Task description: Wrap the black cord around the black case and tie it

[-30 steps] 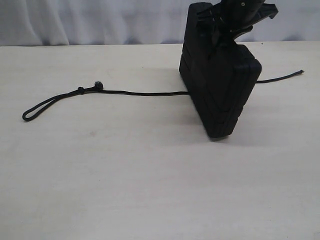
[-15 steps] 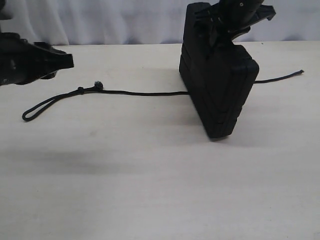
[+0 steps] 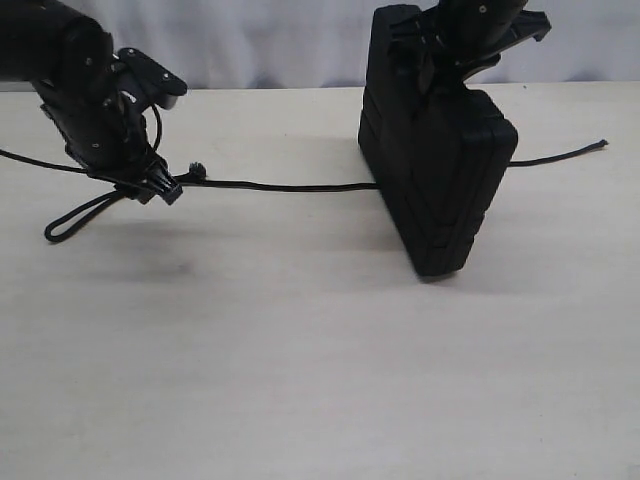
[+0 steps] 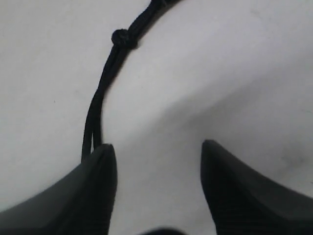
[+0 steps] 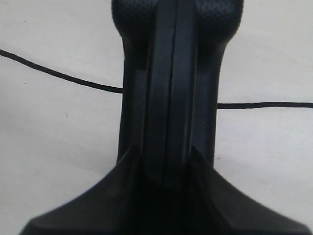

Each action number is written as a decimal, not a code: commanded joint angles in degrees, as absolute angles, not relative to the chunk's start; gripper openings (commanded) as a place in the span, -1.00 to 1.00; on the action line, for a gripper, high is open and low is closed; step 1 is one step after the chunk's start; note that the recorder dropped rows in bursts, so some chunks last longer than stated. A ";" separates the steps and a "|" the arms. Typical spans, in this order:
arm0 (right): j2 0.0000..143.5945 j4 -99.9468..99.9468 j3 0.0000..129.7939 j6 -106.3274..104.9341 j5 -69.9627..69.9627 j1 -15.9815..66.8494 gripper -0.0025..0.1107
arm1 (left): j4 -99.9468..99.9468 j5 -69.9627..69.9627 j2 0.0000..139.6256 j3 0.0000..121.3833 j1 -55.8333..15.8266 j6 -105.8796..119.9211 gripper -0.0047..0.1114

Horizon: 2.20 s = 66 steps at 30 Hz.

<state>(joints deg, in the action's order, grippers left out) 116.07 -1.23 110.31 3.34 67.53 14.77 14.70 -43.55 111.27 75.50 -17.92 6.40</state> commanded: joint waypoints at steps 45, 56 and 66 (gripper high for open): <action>118.08 -0.68 109.18 -0.60 69.96 14.74 -0.89 | -45.40 -64.86 136.39 98.42 -13.67 28.80 -0.63; 118.08 -0.68 109.18 -0.61 69.96 14.74 -0.89 | -39.39 -66.94 135.61 99.72 -18.32 32.11 0.01; 118.08 -0.68 109.18 -0.61 69.96 14.74 -0.89 | -26.47 -69.74 128.45 103.09 -18.04 46.02 0.00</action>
<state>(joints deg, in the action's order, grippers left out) 116.39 -1.23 110.31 0.36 67.53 14.77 -26.89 -67.99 130.88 102.63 -18.07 37.85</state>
